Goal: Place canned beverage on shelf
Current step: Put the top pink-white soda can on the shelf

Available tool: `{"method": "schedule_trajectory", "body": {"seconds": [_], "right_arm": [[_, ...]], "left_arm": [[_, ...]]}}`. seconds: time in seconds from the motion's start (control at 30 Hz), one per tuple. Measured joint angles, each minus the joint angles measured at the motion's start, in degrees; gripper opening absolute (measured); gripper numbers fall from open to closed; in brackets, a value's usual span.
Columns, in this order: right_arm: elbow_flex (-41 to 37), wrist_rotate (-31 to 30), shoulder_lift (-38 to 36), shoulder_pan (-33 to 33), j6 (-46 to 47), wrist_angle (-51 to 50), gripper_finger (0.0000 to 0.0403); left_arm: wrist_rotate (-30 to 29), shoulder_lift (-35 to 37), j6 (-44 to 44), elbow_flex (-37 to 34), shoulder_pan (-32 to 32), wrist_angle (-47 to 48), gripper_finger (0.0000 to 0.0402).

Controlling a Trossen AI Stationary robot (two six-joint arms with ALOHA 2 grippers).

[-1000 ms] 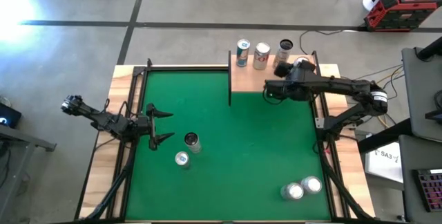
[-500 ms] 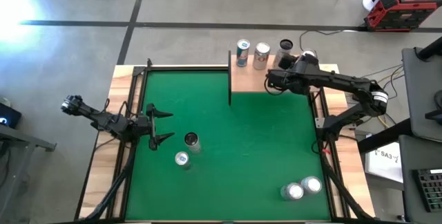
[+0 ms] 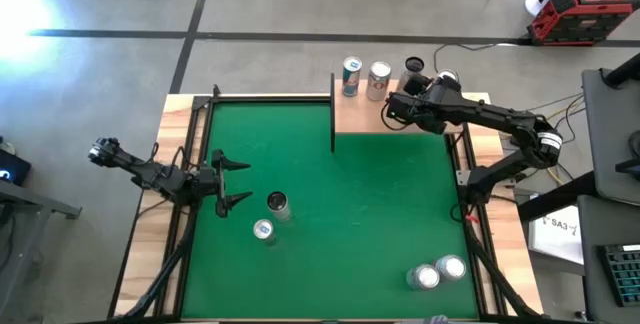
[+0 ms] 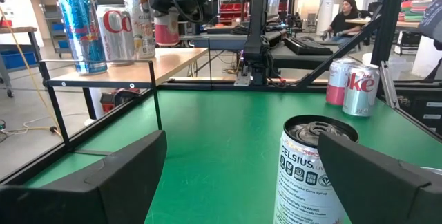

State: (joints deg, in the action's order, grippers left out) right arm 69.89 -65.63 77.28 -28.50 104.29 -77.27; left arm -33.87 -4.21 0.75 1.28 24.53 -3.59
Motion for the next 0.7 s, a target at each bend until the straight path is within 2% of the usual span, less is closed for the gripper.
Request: {"method": "schedule_trajectory", "body": {"seconds": [0.2,0.4,0.7], "right_arm": [[-0.59,1.20,0.00,-1.96,-0.92,3.07,0.0315],[-1.05,2.90,0.00,-4.01,-8.47,9.35,0.0315],[-1.08,4.32,0.00,-4.93,-10.64,10.14,0.0316]], "left_arm": [[-0.02,0.00,0.00,0.00,0.00,-0.01,0.0361],[0.00,0.00,0.00,0.00,0.00,0.01,0.0361],[0.00,0.00,0.00,0.00,0.00,0.01,0.0361]]}}
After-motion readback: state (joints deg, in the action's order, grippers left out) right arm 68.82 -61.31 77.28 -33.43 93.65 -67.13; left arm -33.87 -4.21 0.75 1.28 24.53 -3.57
